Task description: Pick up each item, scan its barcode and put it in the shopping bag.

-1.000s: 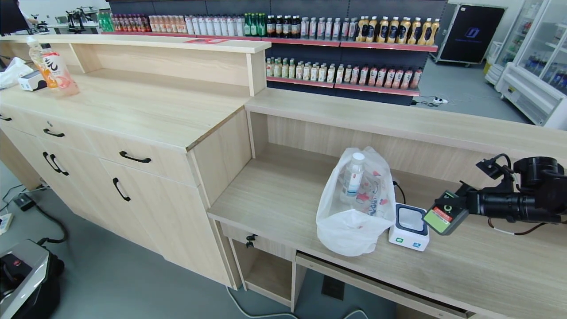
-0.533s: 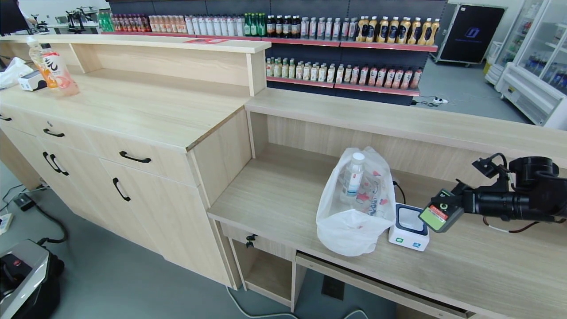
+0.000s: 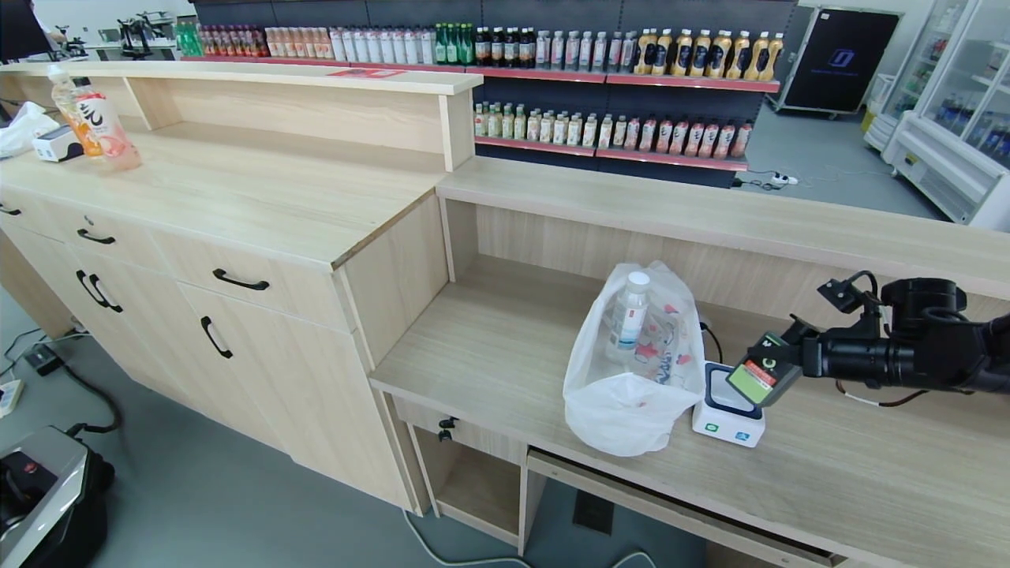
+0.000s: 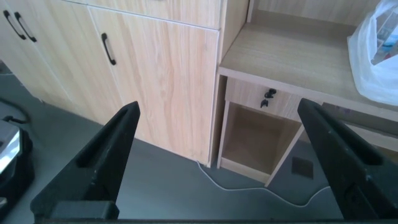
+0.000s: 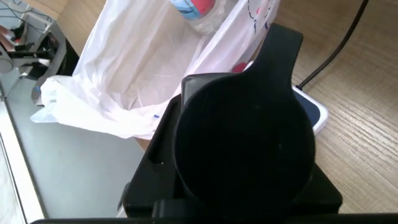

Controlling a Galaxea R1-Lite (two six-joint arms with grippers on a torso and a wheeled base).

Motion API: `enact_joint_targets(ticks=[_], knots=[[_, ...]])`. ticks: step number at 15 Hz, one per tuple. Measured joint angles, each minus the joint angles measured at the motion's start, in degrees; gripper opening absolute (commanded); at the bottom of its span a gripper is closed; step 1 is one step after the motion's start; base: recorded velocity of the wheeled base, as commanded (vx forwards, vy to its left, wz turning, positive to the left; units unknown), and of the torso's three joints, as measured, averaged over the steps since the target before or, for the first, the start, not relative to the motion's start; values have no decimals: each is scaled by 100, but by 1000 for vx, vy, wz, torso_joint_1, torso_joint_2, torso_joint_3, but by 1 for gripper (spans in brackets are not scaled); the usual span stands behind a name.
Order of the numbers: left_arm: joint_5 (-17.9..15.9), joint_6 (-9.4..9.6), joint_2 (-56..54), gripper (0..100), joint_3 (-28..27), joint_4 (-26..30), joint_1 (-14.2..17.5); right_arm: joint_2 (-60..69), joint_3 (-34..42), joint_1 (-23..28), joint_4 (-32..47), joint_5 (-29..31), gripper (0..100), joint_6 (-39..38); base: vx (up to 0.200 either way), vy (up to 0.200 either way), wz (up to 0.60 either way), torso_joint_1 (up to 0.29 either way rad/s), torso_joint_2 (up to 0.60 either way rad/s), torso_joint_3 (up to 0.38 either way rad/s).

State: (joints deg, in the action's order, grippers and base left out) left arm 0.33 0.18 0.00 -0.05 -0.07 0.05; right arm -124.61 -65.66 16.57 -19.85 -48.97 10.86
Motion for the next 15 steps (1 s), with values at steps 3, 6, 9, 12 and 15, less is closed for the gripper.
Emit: enact_joint_targets(ticks=[3, 6, 9, 12, 15], knots=[[0, 0, 0, 100, 0, 2, 5, -69, 4, -30, -5, 39, 0, 2, 0, 0, 0, 0, 0, 0], [0, 0, 0, 100, 0, 2, 2, -122, 9, -43, -5, 61, 0, 2, 0, 0, 0, 0, 0, 0], [-1, 0, 0, 100, 0, 0, 0, -151, 0, -34, -10, 77, 0, -5, 0, 0, 0, 0, 0, 0], [-1, -2, 0, 100, 0, 2, 2, -155, 0, -32, 9, 74, 0, -11, 0, 0, 0, 0, 0, 0], [0, -2, 0, 100, 0, 2, 5, 2, 22, -30, 94, 105, 0, -101, 0, 0, 0, 0, 0, 0]])
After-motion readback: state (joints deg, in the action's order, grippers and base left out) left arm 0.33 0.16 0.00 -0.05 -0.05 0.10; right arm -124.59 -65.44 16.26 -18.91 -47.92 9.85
